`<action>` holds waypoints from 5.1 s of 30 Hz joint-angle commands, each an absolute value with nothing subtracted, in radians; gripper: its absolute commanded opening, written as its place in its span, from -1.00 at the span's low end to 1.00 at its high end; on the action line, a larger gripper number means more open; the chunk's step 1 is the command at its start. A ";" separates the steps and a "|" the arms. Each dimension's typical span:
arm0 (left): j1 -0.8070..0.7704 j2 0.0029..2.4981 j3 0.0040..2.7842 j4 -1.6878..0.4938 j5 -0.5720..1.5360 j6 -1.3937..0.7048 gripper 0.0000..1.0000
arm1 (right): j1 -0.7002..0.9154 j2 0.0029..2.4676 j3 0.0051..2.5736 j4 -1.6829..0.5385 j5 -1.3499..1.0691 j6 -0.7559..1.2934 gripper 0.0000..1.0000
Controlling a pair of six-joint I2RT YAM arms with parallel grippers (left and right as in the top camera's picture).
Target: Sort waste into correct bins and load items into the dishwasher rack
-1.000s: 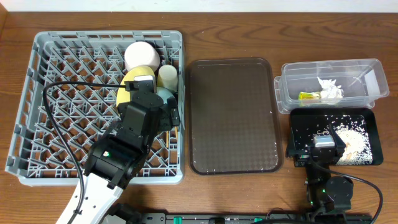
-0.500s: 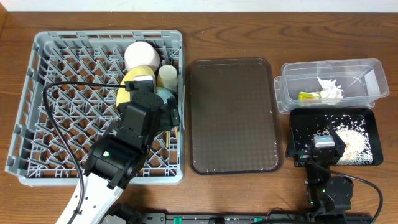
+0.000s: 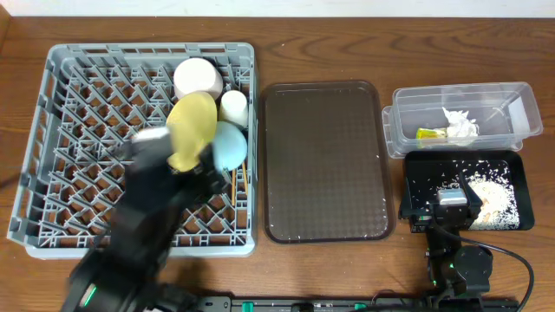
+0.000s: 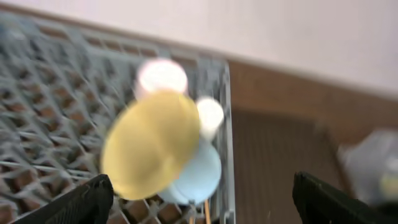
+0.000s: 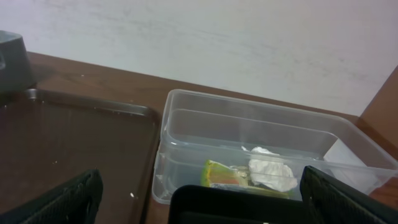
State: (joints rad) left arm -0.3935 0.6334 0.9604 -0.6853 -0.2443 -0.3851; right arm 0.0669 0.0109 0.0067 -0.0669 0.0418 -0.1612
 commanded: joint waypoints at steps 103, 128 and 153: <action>-0.027 0.001 0.004 0.280 0.019 0.111 0.86 | 0.073 0.005 0.005 -0.070 0.052 -0.142 0.99; -0.027 0.001 0.004 -0.062 -0.079 -0.043 0.86 | 0.073 0.005 0.005 -0.070 0.052 -0.142 0.99; -0.030 0.001 0.004 -0.067 -0.063 -0.046 0.87 | 0.073 0.005 0.005 -0.070 0.052 -0.142 0.98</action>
